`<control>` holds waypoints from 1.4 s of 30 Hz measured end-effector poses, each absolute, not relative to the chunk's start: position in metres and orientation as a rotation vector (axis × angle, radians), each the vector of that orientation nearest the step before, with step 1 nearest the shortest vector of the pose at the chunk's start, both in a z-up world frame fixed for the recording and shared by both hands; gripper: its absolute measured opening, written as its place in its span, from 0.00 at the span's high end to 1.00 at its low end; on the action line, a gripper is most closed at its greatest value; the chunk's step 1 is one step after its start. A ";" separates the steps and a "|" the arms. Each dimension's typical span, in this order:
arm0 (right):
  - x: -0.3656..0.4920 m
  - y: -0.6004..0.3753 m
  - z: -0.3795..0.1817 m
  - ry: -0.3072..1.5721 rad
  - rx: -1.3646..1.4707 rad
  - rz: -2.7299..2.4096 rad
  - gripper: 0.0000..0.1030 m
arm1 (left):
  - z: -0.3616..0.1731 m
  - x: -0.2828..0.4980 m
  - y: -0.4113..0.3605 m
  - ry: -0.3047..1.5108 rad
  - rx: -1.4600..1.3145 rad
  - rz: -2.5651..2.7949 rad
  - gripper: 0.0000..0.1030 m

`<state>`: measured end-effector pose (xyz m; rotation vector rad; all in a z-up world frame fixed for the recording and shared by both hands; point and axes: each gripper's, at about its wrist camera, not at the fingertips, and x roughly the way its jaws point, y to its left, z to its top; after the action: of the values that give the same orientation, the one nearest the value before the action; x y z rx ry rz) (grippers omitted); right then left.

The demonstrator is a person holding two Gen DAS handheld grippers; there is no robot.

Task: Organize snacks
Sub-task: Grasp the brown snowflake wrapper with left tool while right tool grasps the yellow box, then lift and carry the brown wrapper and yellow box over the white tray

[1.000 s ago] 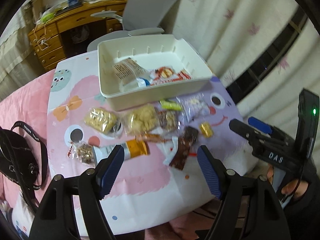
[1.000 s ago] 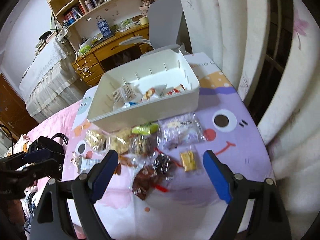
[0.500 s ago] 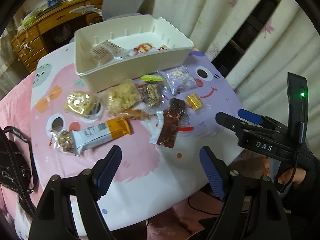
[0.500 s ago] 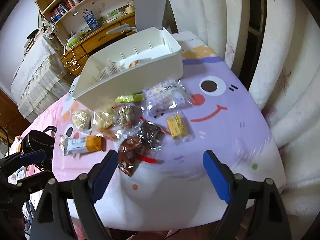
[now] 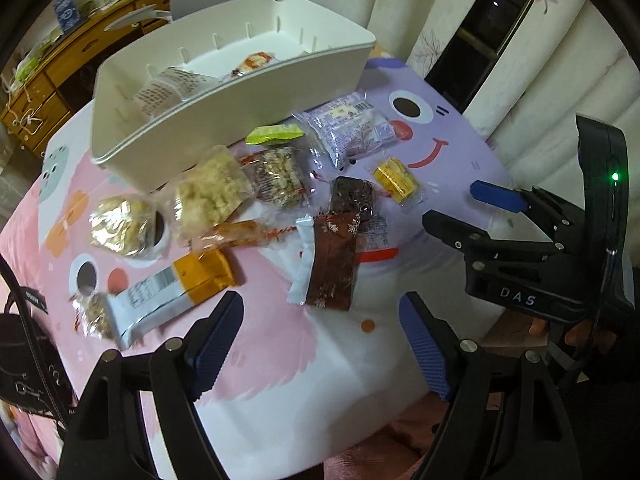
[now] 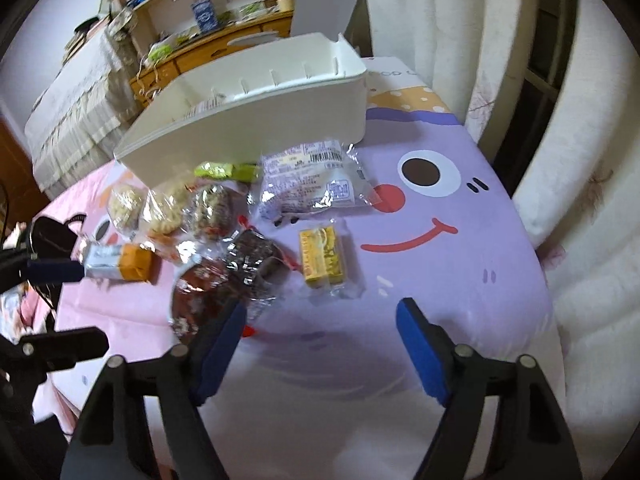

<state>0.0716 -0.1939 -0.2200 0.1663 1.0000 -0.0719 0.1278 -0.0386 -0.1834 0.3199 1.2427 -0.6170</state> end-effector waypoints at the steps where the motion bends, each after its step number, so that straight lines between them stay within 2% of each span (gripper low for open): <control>1: 0.074 -0.195 -0.224 1.006 0.151 -0.059 0.29 | -0.187 0.129 -0.042 1.247 0.324 -0.618 0.23; 6: 0.087 -0.198 -0.240 1.037 0.100 0.023 0.36 | -0.209 0.141 -0.064 1.288 0.372 -0.613 0.23; 13: 0.106 -0.202 -0.250 1.054 0.037 0.111 0.38 | -0.238 0.160 -0.089 1.371 0.396 -0.589 0.24; 18: 0.119 -0.203 -0.254 1.060 0.000 0.169 0.45 | -0.255 0.169 -0.098 1.415 0.388 -0.556 0.25; 25: 0.130 -0.201 -0.255 1.045 -0.048 0.225 0.53 | -0.270 0.180 -0.106 1.467 0.380 -0.516 0.38; 30: 0.132 -0.203 -0.255 1.041 -0.061 0.249 0.61 | -0.273 0.187 -0.108 1.480 0.365 -0.487 0.51; 32: 0.134 -0.204 -0.255 1.042 -0.060 0.256 0.63 | -0.274 0.189 -0.109 1.477 0.364 -0.476 0.61; 42: 0.137 -0.206 -0.252 1.068 -0.065 0.277 0.67 | -0.272 0.200 -0.077 1.510 0.295 -0.411 0.66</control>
<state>0.1374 -0.2061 -0.2523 -0.0648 1.0678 0.2773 0.2001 -0.0772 -0.2715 0.2949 1.5095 -0.4109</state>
